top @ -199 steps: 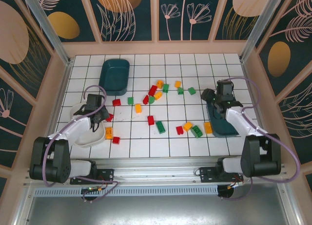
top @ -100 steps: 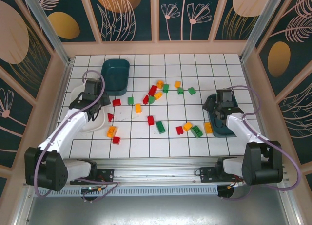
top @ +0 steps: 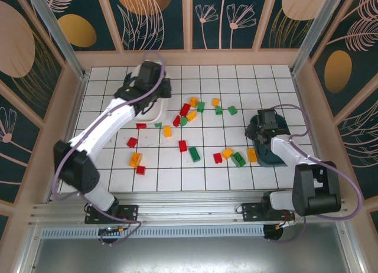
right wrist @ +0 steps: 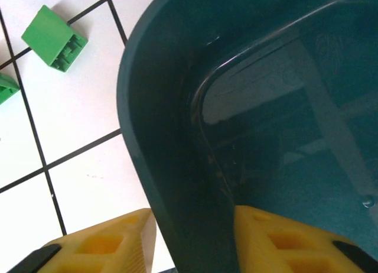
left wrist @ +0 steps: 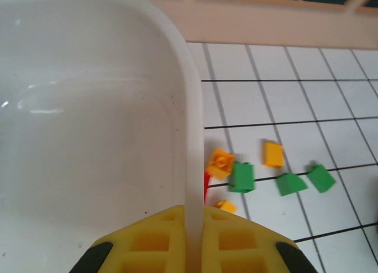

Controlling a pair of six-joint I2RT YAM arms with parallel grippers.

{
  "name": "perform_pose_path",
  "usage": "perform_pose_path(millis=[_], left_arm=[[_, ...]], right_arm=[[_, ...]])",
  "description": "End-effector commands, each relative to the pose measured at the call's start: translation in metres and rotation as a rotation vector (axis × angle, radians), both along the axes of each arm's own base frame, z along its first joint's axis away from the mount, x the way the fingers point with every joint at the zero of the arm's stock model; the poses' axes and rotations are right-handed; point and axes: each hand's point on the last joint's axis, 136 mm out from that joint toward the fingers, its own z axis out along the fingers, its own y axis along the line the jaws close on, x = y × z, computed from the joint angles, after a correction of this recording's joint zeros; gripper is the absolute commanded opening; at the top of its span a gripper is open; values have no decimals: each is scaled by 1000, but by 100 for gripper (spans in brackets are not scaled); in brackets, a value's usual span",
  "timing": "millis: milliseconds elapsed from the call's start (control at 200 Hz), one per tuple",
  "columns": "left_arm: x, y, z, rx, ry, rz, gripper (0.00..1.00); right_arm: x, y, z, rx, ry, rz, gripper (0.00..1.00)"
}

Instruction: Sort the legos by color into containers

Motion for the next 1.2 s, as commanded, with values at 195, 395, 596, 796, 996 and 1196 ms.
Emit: perform_pose_path(millis=[195,395,596,796,996,1196], left_arm=[[73,-64,-13,17,-64,-93,0],[107,-85,-31,-3,-65,-85,0],[126,-87,-48,27,-81,-47,0],[142,-81,-56,65,-103,-15,0],[157,-76,-69,45,-106,20,0],[166,-66,-81,29,-92,48,0]], right_arm=[[4,-5,-4,-55,-10,1,26],[6,-8,-8,-75,-5,-7,16],[18,-9,-3,-93,-20,-7,7],[32,-13,8,-138,-43,-14,0],[57,-10,51,-172,-170,-17,0],[100,22,112,-123,-361,53,0]])
